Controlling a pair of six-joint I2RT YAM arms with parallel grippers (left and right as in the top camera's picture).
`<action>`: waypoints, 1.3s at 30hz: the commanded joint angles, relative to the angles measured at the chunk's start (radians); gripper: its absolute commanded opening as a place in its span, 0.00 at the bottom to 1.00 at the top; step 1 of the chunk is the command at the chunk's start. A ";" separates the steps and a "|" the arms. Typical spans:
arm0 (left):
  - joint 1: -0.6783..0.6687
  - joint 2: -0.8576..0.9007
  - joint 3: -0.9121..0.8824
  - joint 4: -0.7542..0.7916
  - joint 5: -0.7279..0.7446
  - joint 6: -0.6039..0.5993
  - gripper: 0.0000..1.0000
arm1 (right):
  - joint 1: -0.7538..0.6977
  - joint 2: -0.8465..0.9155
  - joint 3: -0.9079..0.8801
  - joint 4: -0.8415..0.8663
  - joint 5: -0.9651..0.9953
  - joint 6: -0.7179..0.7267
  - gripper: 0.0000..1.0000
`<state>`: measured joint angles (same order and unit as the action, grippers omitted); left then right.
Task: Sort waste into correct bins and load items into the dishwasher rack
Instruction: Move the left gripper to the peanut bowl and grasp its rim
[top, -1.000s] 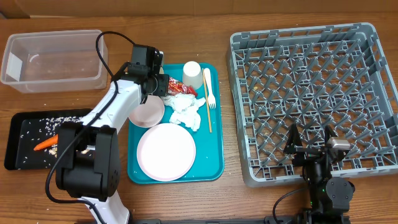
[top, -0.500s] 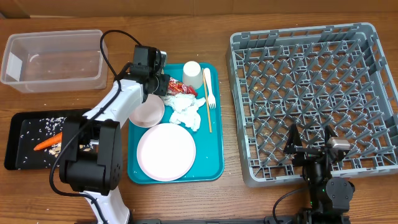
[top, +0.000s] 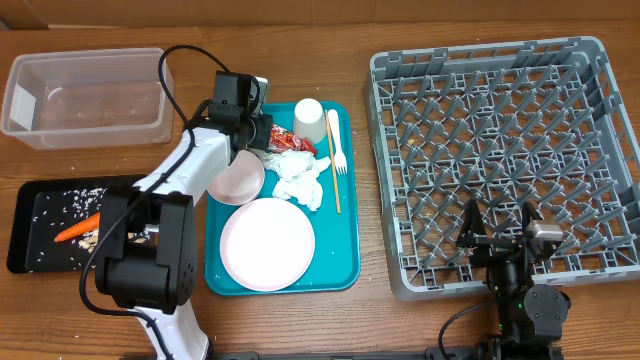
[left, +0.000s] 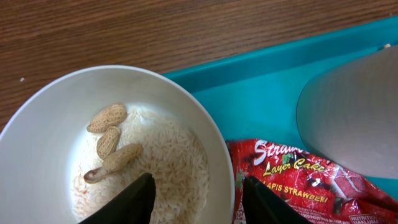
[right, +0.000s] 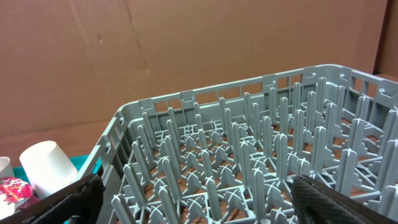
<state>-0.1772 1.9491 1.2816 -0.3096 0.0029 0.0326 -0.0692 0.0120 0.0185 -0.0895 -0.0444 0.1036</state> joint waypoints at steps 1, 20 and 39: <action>-0.007 0.004 0.006 0.008 -0.010 -0.011 0.47 | 0.008 -0.008 -0.010 0.008 0.006 -0.006 1.00; -0.008 0.009 0.006 -0.019 -0.002 -0.011 0.18 | 0.008 -0.008 -0.010 0.008 0.006 -0.006 1.00; -0.008 -0.130 0.125 -0.083 0.057 -0.118 0.04 | 0.008 -0.008 -0.010 0.008 0.006 -0.006 1.00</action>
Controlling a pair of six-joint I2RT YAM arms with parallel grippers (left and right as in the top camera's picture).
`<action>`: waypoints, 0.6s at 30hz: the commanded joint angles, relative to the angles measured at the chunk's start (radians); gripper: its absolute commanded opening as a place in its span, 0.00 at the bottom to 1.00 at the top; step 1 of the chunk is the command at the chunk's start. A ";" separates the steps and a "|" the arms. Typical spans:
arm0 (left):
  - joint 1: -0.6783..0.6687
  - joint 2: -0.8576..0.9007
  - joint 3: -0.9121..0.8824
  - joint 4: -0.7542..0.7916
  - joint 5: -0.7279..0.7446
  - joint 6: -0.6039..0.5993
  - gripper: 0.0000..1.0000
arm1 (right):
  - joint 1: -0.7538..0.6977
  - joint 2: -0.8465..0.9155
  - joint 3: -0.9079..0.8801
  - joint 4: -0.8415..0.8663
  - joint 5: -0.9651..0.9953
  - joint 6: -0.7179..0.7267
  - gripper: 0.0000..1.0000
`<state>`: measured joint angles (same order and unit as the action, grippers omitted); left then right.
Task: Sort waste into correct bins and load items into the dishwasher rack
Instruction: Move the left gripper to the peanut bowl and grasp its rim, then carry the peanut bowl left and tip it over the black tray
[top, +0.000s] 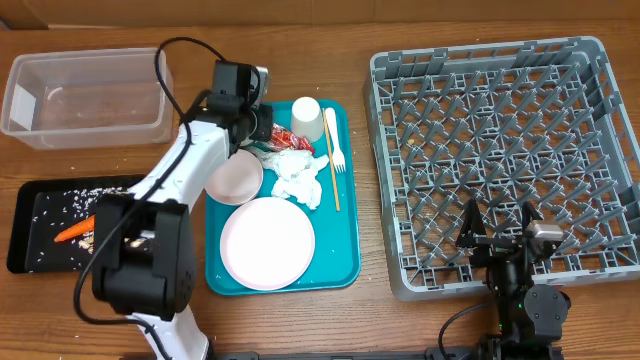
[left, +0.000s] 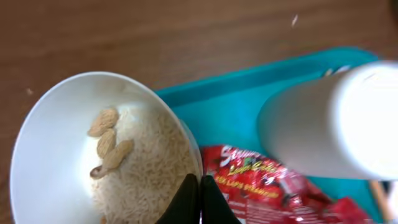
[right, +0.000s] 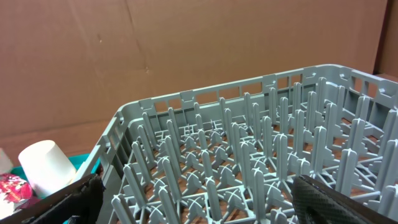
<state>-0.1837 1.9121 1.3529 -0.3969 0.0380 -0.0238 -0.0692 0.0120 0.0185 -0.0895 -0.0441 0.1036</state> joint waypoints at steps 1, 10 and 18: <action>-0.001 -0.121 0.058 0.005 0.023 -0.076 0.04 | 0.008 -0.008 -0.010 0.008 0.006 -0.006 1.00; 0.006 -0.326 0.058 -0.097 0.033 -0.138 0.04 | 0.008 -0.008 -0.010 0.008 0.006 -0.006 1.00; 0.163 -0.522 0.058 -0.313 0.026 -0.283 0.04 | 0.008 -0.008 -0.010 0.008 0.006 -0.006 1.00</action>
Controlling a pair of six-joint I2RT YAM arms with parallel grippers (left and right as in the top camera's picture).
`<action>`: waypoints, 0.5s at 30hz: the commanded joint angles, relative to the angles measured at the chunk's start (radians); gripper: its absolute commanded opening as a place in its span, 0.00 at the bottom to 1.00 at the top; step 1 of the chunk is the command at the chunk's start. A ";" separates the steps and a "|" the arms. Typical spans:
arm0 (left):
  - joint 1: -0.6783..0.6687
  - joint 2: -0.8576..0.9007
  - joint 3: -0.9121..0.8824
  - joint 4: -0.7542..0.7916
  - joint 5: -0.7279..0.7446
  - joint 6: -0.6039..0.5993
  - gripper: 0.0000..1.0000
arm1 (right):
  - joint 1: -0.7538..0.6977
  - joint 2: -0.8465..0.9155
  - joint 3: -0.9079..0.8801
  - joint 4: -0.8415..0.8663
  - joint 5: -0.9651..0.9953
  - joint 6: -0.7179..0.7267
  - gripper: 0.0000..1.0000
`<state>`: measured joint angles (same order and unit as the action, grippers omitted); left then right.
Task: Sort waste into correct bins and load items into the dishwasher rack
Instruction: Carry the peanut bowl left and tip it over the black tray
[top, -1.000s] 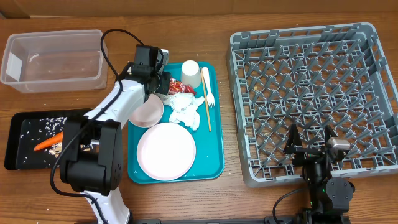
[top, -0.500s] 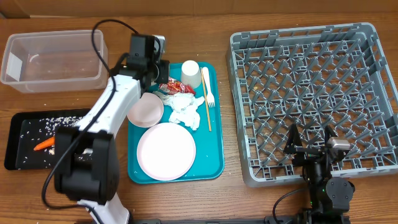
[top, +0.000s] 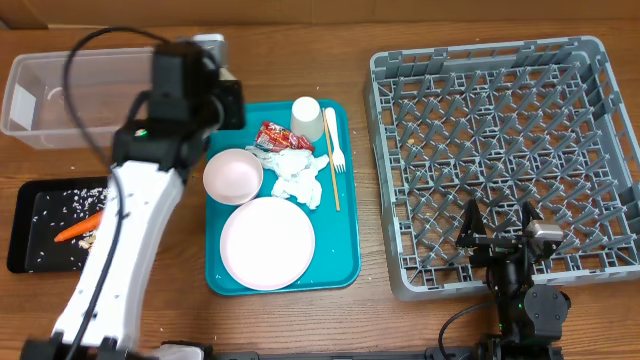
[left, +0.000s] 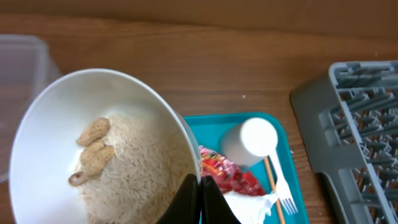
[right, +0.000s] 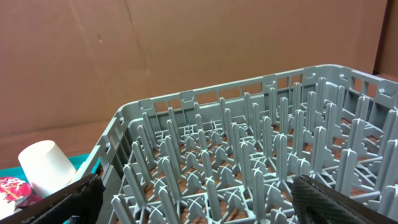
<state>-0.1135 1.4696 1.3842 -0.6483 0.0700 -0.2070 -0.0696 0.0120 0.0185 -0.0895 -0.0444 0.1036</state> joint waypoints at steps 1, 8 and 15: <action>0.125 -0.090 0.026 -0.093 -0.006 -0.123 0.04 | 0.008 -0.008 -0.010 0.008 0.006 -0.006 1.00; 0.422 -0.095 -0.010 -0.275 0.166 -0.175 0.04 | 0.008 -0.008 -0.010 0.008 0.006 -0.006 1.00; 0.635 -0.095 -0.135 -0.268 0.378 -0.172 0.04 | 0.008 -0.008 -0.010 0.008 0.006 -0.006 1.00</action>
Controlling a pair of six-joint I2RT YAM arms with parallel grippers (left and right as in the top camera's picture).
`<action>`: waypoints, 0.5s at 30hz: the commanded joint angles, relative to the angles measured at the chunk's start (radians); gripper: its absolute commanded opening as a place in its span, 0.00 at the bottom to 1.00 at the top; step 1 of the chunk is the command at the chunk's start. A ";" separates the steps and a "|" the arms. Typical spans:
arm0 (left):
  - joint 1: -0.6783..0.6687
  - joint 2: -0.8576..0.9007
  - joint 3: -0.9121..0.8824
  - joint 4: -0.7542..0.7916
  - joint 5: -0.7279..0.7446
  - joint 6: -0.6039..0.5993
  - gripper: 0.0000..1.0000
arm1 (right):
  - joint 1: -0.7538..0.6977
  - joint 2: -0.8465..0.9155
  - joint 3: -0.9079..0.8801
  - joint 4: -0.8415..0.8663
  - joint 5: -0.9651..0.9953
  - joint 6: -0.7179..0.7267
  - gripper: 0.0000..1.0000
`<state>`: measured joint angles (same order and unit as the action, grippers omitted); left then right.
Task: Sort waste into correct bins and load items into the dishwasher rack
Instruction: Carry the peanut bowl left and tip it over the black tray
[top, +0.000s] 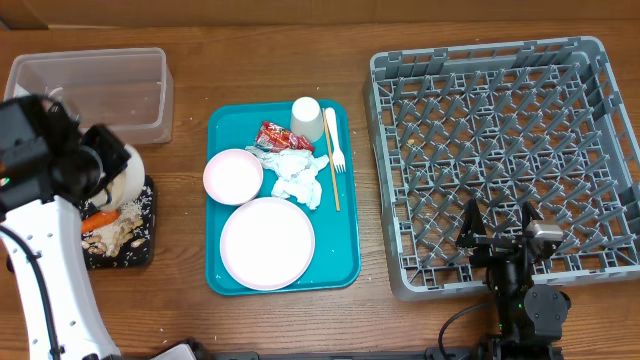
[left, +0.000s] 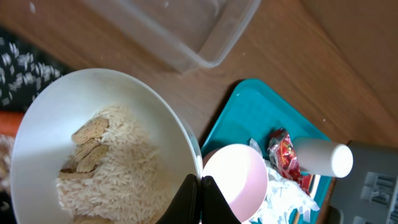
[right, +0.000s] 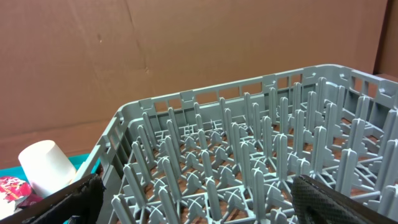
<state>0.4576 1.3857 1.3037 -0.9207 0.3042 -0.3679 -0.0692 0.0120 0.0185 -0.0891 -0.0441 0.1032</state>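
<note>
My left gripper (left: 200, 200) is shut on the rim of a white bowl (left: 93, 149) holding rice and peanuts. In the overhead view the left gripper (top: 108, 168) holds that bowl (top: 127, 170) over the black food-waste tray (top: 138, 250), beside the clear bin (top: 90, 92). The teal tray (top: 340, 265) carries a pink bowl (top: 233, 176), white plate (top: 267, 243), paper cup (top: 308, 119), red wrapper (top: 274, 136), crumpled napkin (top: 298, 176), fork (top: 337, 140) and chopstick (top: 333, 185). My right gripper (right: 199, 208) rests open over the front of the grey rack (right: 249, 149).
The dishwasher rack (top: 510, 150) fills the right side of the table. A carrot (top: 100, 215) and food scraps lie in the black tray. My left arm covers that tray's left part. Bare wood lies between the teal tray and the rack.
My left gripper, still shut on the rice bowl, has moved from beside the teal tray's back left corner to the far left, over the black tray. The right arm is unchanged.
My left gripper stood open around the rim of the rice bowl on the teal tray. Then it was shut on the rim. Then it held the bowl raised, leaving a pink bowl on the tray, and now holds it over the black tray.
</note>
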 joint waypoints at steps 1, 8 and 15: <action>0.089 -0.011 -0.079 0.014 0.171 -0.005 0.04 | 0.008 -0.008 -0.010 0.007 0.006 -0.006 1.00; 0.266 -0.006 -0.253 0.180 0.514 0.009 0.04 | 0.008 -0.008 -0.010 0.007 0.006 -0.006 1.00; 0.385 0.053 -0.265 0.204 0.719 0.043 0.04 | 0.008 -0.008 -0.010 0.007 0.006 -0.006 1.00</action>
<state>0.8032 1.4048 1.0428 -0.7231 0.8467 -0.3607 -0.0692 0.0120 0.0185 -0.0887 -0.0441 0.1036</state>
